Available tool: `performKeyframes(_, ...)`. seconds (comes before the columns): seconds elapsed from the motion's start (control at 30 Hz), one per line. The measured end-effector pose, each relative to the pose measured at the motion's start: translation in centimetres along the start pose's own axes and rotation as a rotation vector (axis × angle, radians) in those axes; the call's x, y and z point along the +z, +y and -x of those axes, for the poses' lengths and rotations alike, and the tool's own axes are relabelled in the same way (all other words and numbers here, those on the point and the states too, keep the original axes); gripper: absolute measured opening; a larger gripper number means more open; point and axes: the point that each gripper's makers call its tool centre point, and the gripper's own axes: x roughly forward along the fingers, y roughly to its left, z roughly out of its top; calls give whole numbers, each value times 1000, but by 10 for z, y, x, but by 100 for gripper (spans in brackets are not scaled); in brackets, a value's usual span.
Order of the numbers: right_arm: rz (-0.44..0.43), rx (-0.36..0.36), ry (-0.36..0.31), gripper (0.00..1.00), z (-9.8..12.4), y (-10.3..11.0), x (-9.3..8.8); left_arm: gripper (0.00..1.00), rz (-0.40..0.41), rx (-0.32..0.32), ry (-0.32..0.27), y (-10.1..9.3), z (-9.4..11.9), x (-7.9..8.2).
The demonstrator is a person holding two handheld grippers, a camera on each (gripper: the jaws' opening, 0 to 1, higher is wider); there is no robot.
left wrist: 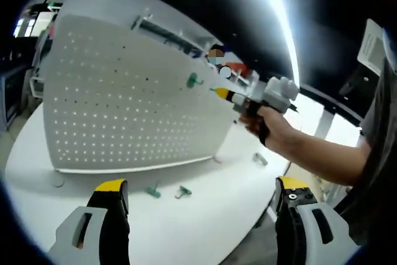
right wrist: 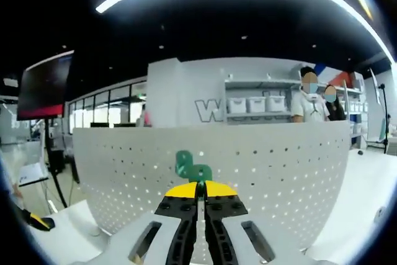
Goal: Insert the hook assembly into the mounting plate slot until the hook locks in place.
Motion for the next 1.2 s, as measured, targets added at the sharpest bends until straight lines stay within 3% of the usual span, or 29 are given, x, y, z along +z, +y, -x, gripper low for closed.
performKeyframes(0.37,25,-46,-45,0,-18,-12,14,100,-5,38,-3,15,7,4)
performKeyframes(1.2,49,-74,-70,0,-36,-19,11,100,11,36,0,20,3,4)
